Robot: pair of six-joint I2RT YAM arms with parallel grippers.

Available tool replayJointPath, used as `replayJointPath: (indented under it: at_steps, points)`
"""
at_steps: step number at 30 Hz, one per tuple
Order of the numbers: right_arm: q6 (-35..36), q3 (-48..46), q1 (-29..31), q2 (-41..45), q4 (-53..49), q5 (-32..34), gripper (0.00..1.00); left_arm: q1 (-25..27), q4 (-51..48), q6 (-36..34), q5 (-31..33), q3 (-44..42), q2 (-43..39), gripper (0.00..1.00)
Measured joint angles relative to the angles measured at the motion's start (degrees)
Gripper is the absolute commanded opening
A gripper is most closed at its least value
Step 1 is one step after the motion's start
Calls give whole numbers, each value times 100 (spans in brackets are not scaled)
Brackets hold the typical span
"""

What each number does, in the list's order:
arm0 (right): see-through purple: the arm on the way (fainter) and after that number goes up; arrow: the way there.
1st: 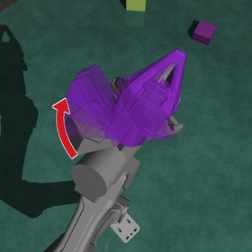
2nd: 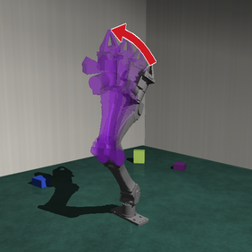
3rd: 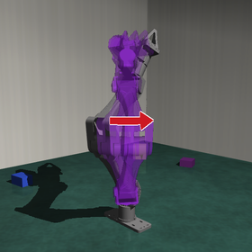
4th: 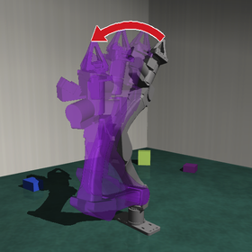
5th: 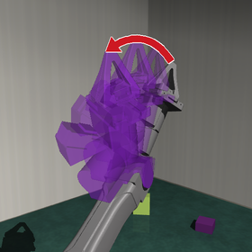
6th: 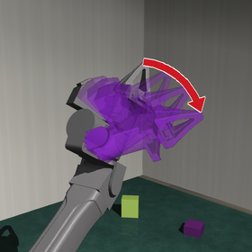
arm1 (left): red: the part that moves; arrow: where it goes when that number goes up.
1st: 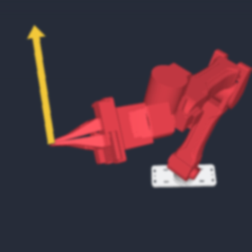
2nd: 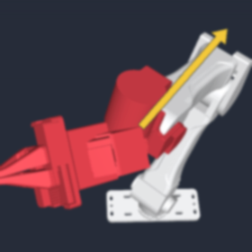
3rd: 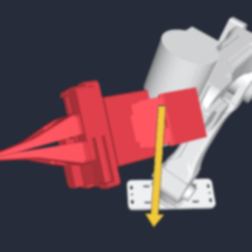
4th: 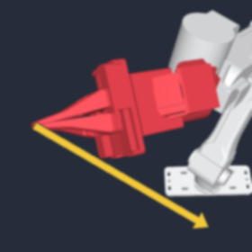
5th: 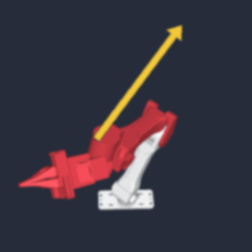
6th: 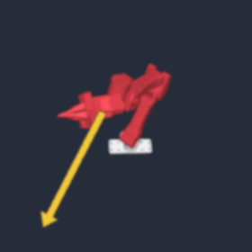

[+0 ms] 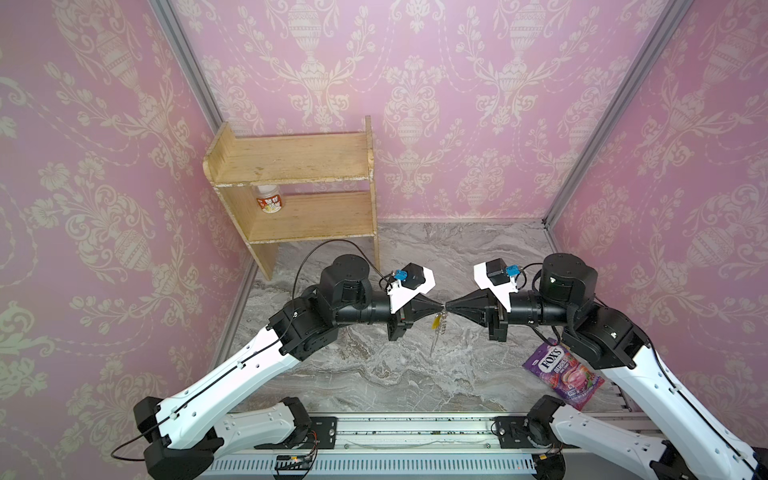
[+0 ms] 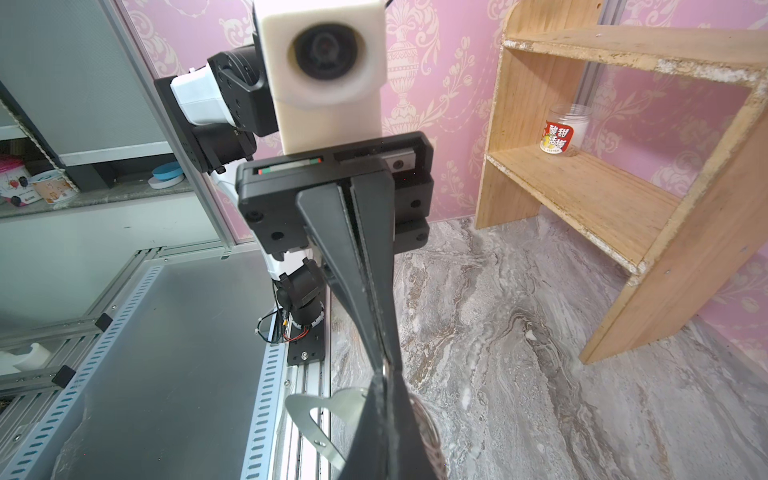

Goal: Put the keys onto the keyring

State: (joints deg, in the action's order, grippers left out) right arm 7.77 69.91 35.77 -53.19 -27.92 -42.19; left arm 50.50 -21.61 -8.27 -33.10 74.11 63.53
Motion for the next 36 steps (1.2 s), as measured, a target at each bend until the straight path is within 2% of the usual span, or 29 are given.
replayJointPath:
  at_steps: [3, 8, 12, 14, 17, 22, 26, 34, 36]
  points:
    - [61, 0, 0, -103, -184, -2, 36, 0, -433, -273, 24, 433, 157, 0]
    - [149, 79, 0, -238, -433, -52, 36, 81, -1231, -837, 136, 1126, 450, 0]
    - [162, 103, 0, -254, -474, -92, 38, 369, -1757, -1329, 518, 1401, 636, 0]
    - [162, 111, 0, -254, -503, -105, 36, 474, -1910, -1495, 699, 1447, 680, 0]
    - [149, 114, 2, -249, -485, -151, 21, 525, -2052, -1635, 879, 1456, 730, 0]
    - [122, 118, -11, -243, -531, -181, 7, 522, -2201, -1700, 1126, 1458, 748, 0]
    - [125, 140, -9, -245, -570, -188, 6, 527, -2225, -1722, 1143, 1462, 750, 0]
    - [170, 256, 76, -326, -691, -177, 13, 551, -2269, -1720, 1139, 1475, 750, 0]
    - [195, 275, 92, -354, -734, -179, 9, 551, -2295, -1720, 1139, 1478, 750, 0]
